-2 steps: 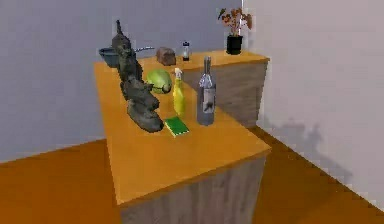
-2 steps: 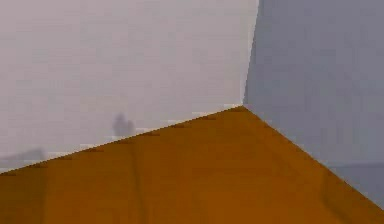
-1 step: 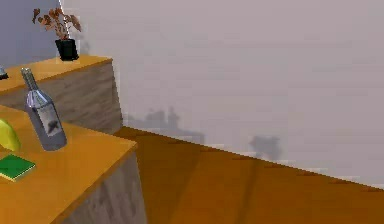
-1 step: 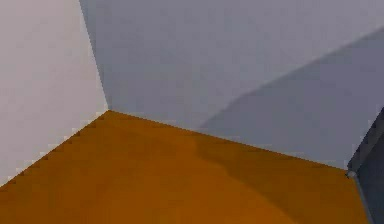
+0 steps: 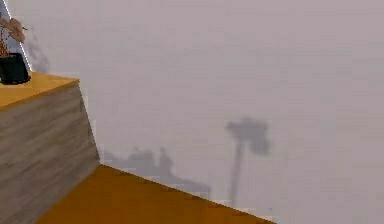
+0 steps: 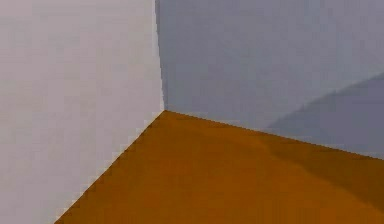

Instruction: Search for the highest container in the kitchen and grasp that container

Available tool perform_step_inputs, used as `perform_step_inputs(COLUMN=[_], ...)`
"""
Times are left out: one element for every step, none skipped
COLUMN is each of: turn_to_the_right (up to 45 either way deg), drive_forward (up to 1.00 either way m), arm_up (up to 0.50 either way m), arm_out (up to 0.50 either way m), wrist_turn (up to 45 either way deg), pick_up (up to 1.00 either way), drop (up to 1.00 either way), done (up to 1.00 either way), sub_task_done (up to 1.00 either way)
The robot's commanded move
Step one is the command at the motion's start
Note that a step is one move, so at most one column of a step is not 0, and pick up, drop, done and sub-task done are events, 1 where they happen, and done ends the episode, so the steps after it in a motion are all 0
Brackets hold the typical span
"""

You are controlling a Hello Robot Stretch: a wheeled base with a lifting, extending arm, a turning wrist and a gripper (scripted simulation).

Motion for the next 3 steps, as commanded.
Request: perform_step_inputs(turn_to_the_right=[-12.0, 0.0, -45.0], drive_forward=[0.0, 0.15, 0.0], arm_up=[0.0, 0.0, 0.0], arm_out=[0.0, 0.0, 0.0], wrist_turn=[0.0, 0.0, 0.0], pick_up=[0.0, 0.0, 0.0], drop=[0.0, 0.0, 0.0], done=[0.0, 0.0, 0.0], sub_task_done=[0.0, 0.0, 0.0])
